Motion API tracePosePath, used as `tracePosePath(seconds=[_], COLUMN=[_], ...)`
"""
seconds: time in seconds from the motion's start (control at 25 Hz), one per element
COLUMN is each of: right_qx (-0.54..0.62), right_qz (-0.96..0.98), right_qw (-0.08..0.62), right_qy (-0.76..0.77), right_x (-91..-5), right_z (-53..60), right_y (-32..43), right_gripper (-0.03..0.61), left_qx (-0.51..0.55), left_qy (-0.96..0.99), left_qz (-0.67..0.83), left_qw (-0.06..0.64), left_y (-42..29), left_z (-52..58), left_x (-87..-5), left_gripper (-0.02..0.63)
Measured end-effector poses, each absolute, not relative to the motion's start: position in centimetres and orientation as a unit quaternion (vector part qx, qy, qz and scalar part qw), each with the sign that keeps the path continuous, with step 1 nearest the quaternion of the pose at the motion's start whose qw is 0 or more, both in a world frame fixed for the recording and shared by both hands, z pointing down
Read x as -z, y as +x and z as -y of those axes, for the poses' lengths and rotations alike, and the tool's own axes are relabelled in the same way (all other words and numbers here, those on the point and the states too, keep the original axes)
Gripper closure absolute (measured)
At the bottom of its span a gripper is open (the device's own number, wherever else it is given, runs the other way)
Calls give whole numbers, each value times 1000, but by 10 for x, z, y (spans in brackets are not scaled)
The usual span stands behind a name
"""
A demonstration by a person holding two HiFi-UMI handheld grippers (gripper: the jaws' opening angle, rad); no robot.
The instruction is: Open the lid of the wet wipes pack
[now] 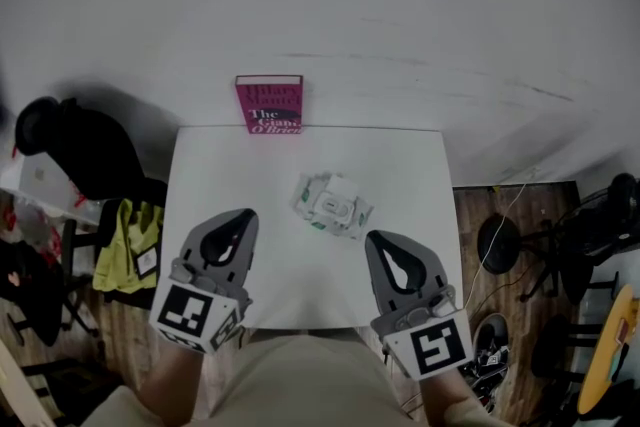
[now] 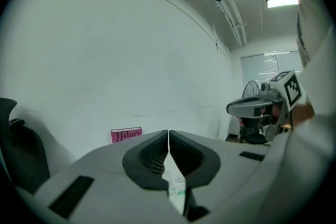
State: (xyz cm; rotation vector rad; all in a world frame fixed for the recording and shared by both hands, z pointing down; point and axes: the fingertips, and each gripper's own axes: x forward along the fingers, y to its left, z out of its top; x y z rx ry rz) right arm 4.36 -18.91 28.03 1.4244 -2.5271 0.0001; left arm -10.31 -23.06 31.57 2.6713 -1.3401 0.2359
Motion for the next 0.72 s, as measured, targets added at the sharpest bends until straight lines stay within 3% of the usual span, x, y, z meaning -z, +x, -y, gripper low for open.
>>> tracePosePath(seconds=[0.72], right_qx=[0], right_qz=[857], right_qw=[130], right_qy=[499], right_x=[-285], right_z=[197], right_y=[44], right_gripper=[554], left_qx=[-78], left_qy=[894], left_qz=[435], left_qw=[70], left_y=[-101], left_z=[227], left_x=[-302], left_gripper=[588])
